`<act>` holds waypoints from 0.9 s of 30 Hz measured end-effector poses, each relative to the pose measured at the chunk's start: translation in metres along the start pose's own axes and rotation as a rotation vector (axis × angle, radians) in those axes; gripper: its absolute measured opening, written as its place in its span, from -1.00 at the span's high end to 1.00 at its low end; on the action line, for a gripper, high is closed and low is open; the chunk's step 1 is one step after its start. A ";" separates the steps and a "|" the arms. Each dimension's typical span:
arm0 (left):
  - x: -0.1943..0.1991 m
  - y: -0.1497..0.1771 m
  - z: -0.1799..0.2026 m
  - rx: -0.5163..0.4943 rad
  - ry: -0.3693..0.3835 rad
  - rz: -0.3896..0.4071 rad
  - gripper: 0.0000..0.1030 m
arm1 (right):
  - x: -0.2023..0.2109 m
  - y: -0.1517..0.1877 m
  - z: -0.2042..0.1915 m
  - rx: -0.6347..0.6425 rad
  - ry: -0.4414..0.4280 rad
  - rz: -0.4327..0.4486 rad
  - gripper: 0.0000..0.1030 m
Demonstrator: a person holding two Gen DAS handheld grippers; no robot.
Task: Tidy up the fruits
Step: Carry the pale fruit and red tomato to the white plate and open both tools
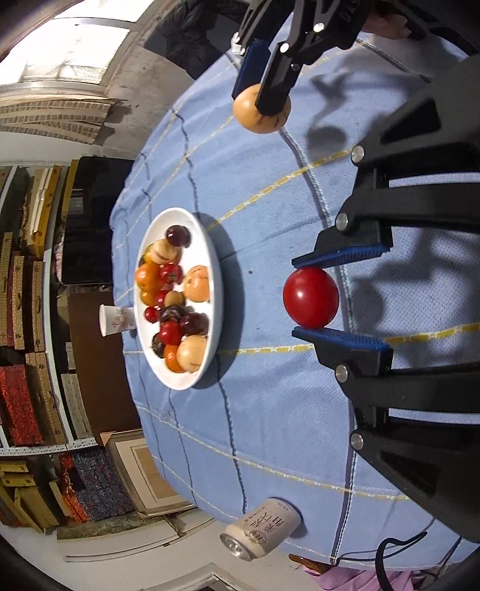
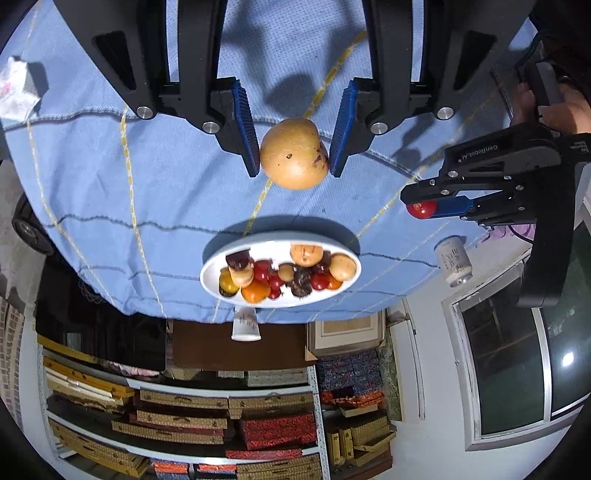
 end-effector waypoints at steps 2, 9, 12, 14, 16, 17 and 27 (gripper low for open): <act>0.009 -0.013 -0.005 0.016 0.005 0.023 0.39 | 0.006 -0.015 0.000 0.016 0.009 0.020 0.24; 0.036 -0.083 -0.027 0.066 0.011 0.107 0.39 | 0.019 -0.083 0.011 0.046 0.034 0.083 0.24; 0.033 -0.111 -0.032 0.090 0.022 0.116 0.39 | 0.013 -0.112 0.015 0.058 0.034 0.093 0.24; 0.024 -0.129 -0.033 0.106 0.028 0.110 0.40 | 0.005 -0.131 0.018 0.060 0.029 0.098 0.24; 0.014 -0.143 -0.033 0.113 0.027 0.104 0.39 | -0.006 -0.144 0.021 0.062 0.025 0.088 0.24; 0.007 -0.150 -0.033 0.115 0.022 0.100 0.39 | -0.014 -0.151 0.022 0.065 0.026 0.083 0.24; -0.090 -0.186 -0.054 0.167 -0.021 0.027 0.39 | -0.100 -0.155 0.029 0.077 0.005 0.006 0.24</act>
Point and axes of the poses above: each gripper's, at about its wrist camera, not at the fingertips, and x roughly against the way its jaws point, z to its right, y to its underside, the point moved 10 cm from there along -x, roughly the way its jaws point
